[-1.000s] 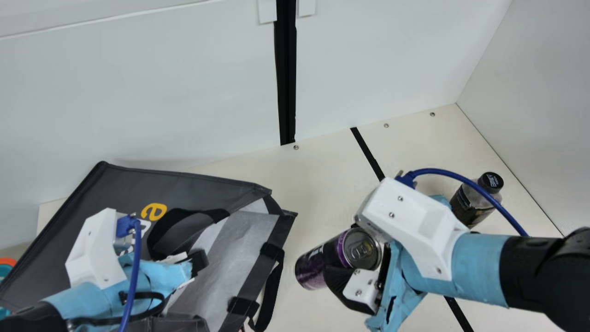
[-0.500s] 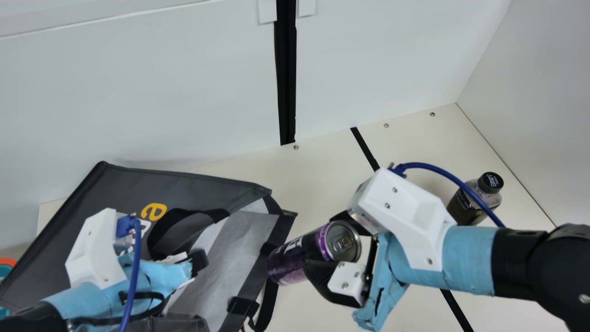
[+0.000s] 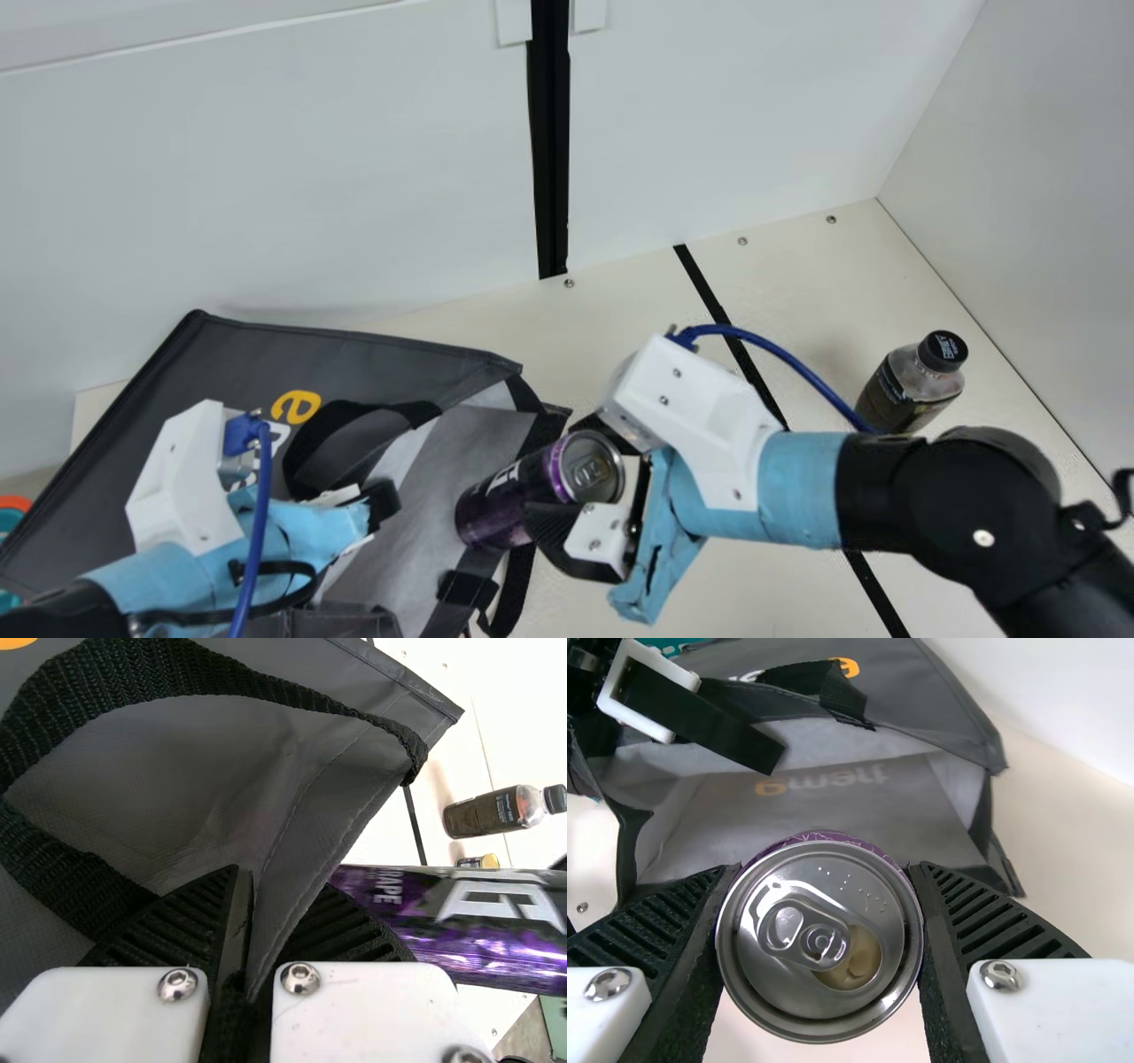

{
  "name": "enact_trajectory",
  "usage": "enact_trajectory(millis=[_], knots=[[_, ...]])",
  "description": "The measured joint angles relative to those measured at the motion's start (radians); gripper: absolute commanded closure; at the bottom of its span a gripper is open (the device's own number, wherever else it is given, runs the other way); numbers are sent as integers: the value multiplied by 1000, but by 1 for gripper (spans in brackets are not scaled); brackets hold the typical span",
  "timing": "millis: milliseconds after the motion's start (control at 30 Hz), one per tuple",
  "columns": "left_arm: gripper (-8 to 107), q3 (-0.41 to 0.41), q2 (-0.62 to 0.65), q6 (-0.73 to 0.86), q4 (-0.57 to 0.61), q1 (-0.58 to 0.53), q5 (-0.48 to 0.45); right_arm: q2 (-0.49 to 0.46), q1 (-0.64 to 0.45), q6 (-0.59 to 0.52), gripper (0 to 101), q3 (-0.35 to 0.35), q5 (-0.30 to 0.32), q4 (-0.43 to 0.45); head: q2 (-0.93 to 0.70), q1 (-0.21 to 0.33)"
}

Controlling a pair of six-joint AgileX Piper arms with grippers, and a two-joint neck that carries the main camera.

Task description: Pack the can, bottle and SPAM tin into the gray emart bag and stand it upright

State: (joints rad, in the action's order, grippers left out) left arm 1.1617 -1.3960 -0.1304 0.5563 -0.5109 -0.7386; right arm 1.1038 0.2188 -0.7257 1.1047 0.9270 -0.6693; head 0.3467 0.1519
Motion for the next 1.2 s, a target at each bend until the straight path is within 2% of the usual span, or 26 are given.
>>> enact_trajectory(millis=[567, 767, 1200], knots=[[107, 0, 0, 0, 0, 0, 0, 191, 139, -135, 101, -31, -251, -148, 2, 0], [107, 0, 0, 0, 0, 0, 0, 267, 158, -202, 101, -24, -298, -205, 2, 0], [107, 0, 0, 0, 0, 0, 0, 408, 161, -367, 101, -11, -338, -313, 2, 0]])
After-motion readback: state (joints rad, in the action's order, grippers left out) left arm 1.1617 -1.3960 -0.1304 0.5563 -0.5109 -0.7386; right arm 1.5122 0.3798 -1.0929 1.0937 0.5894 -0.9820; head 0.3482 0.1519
